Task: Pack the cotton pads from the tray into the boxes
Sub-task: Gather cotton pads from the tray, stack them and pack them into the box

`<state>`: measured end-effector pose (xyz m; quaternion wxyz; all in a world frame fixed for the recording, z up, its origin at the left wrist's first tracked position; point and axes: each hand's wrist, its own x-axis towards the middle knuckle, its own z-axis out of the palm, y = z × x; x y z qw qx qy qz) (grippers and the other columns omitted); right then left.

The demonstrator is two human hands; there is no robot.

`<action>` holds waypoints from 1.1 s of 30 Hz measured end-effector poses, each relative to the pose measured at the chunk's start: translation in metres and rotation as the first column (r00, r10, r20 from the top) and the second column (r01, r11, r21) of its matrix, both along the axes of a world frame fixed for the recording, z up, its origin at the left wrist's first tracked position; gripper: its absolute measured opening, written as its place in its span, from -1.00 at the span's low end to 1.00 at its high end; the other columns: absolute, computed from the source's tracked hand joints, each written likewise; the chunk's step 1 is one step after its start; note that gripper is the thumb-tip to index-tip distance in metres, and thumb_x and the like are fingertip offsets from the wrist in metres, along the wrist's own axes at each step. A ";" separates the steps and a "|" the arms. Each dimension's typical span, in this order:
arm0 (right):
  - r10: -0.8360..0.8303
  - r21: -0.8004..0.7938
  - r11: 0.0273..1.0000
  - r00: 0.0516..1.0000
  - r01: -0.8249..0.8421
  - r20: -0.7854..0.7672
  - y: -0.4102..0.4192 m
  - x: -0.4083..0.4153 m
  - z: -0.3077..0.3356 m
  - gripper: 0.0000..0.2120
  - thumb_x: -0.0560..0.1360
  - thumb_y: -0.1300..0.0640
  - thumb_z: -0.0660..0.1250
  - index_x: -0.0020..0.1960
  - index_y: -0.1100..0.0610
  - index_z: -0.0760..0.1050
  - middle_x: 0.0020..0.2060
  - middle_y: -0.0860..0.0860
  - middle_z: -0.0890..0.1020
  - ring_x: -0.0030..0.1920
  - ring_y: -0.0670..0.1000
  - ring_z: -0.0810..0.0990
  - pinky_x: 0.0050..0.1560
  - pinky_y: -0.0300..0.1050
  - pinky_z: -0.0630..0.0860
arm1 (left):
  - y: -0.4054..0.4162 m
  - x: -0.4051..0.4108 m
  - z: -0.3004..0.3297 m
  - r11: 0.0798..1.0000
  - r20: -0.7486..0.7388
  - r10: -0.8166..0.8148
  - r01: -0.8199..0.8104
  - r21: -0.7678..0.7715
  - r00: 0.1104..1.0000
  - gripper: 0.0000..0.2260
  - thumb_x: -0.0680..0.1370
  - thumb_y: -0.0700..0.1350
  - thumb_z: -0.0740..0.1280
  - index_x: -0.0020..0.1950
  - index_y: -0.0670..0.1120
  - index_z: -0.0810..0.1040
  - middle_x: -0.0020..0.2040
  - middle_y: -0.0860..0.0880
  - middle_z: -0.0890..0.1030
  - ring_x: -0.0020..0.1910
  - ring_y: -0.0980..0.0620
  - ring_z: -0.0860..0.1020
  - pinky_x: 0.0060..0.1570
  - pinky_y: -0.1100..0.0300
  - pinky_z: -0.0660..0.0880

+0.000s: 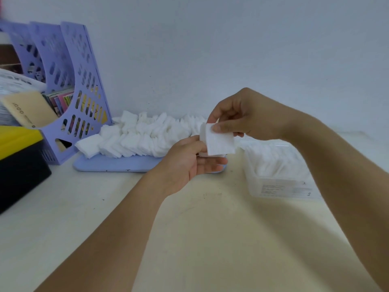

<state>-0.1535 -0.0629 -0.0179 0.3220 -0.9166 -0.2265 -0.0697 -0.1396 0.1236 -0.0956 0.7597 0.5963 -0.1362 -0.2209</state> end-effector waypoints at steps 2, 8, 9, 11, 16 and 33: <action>-0.040 0.009 0.999 0.998 0.039 0.041 0.002 0.006 -0.005 -0.93 0.52 0.23 0.48 -0.01 0.19 0.68 -0.28 0.17 0.69 -0.47 -0.17 0.49 -0.38 -0.37 0.42 | 0.000 -0.001 0.000 1.000 -0.007 -0.020 0.020 -0.016 1.000 -0.67 0.63 -0.35 0.09 0.33 -0.33 0.50 0.14 -0.35 0.64 -0.13 -0.14 0.70 -0.17 0.12 0.65; -0.090 0.070 0.994 0.993 0.086 0.071 0.002 0.011 -0.014 -0.94 0.52 0.23 0.47 -0.03 0.22 0.67 -0.35 0.06 0.66 -0.49 -0.17 0.52 -0.39 -0.37 0.43 | 0.000 0.000 0.000 0.995 -0.053 -0.054 0.050 -0.083 0.997 -0.64 0.63 -0.32 0.05 0.36 -0.31 0.47 0.19 -0.36 0.62 -0.07 -0.21 0.70 -0.01 0.02 0.67; -0.102 0.080 0.992 0.991 0.095 0.085 0.002 0.013 -0.016 -0.94 0.52 0.22 0.48 -0.04 0.21 0.66 -0.36 0.04 0.66 -0.48 -0.17 0.53 -0.39 -0.34 0.44 | 0.000 0.001 0.000 0.993 -0.066 -0.054 0.046 -0.105 0.996 -0.64 0.64 -0.32 0.04 0.38 -0.31 0.45 0.21 -0.37 0.61 -0.06 -0.23 0.70 -0.02 0.01 0.67; -0.129 0.104 0.988 0.985 0.118 0.111 0.003 0.018 -0.021 -0.95 0.52 0.21 0.48 -0.05 0.19 0.66 -0.39 -0.02 0.65 -0.46 -0.16 0.55 -0.38 -0.31 0.46 | 0.000 0.002 0.000 0.989 -0.092 -0.050 0.037 -0.143 0.994 -0.65 0.65 -0.30 0.05 0.39 -0.32 0.44 0.25 -0.38 0.59 -0.04 -0.26 0.69 -0.02 0.00 0.67; -0.211 0.088 0.976 0.966 0.200 0.148 0.009 0.022 -0.034 -0.87 0.52 0.12 0.49 0.06 0.10 0.66 -0.18 -0.03 0.67 -0.23 -0.08 0.62 -0.21 -0.28 0.49 | -0.002 0.004 -0.002 0.996 -0.069 0.001 -0.007 -0.084 0.998 -0.68 0.69 -0.09 0.17 0.32 -0.27 0.50 0.17 -0.29 0.65 -0.07 -0.22 0.70 -0.09 0.03 0.68; -0.538 0.055 0.840 0.842 0.539 -0.032 0.019 0.023 -0.040 -0.78 0.55 0.04 0.41 -0.07 0.22 0.63 -0.18 0.14 0.72 -0.13 0.14 0.72 0.01 0.07 0.65 | 0.039 0.050 -0.004 0.788 0.158 0.605 -0.615 0.022 0.780 -0.91 0.65 -0.17 0.14 -0.05 -0.04 0.35 -0.08 -0.07 0.46 -0.37 0.01 0.47 -0.47 0.17 0.40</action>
